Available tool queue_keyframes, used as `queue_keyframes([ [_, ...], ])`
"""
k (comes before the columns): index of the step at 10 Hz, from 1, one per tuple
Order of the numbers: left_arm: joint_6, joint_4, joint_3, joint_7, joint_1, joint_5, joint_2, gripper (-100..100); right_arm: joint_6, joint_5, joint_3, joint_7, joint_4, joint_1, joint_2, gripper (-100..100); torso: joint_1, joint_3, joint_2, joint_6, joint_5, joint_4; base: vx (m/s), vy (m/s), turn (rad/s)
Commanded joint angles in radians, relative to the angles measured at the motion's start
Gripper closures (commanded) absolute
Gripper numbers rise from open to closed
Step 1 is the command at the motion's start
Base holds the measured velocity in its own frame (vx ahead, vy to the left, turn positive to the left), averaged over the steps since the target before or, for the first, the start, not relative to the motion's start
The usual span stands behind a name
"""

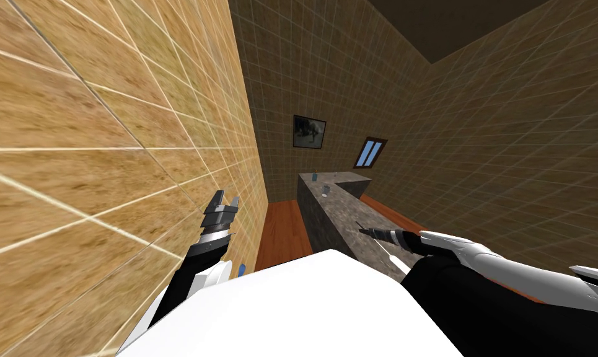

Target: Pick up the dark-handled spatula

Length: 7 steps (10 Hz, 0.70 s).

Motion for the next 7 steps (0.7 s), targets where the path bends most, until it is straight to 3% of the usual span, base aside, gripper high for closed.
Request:
queue_keyframes([
  [1,0.0,0.0,0.0,0.0,0.0,0.0,0.0,0,0.014,0.019,0.026,0.024,0.03,0.028,-0.044,-100,0.0,0.0,0.0,0.0,0.0,0.0,0.062,-0.007,0.063],
  [3,0.0,0.0,0.0,0.0,0.0,0.0,0.0,0,0.017,0.032,0.045,0.039,0.052,0.044,-0.063,-100,0.0,0.0,-0.001,0.0,0.0,0.0,0.048,-0.006,0.03],
  [6,0.0,0.0,0.0,0.0,0.0,0.0,0.0,0,0.025,0.067,0.101,0.08,0.099,0.089,-0.1,-100,0.002,0.001,0.001,0.0,0.0,0.0,0.037,0.013,0.026],
  [7,0.0,0.0,0.0,0.0,0.0,0.0,0.0,0,0.025,0.067,0.101,0.08,0.099,0.089,-0.1,-100,0.002,0.001,0.001,0.0,0.0,0.0,0.028,0.015,0.005],
])
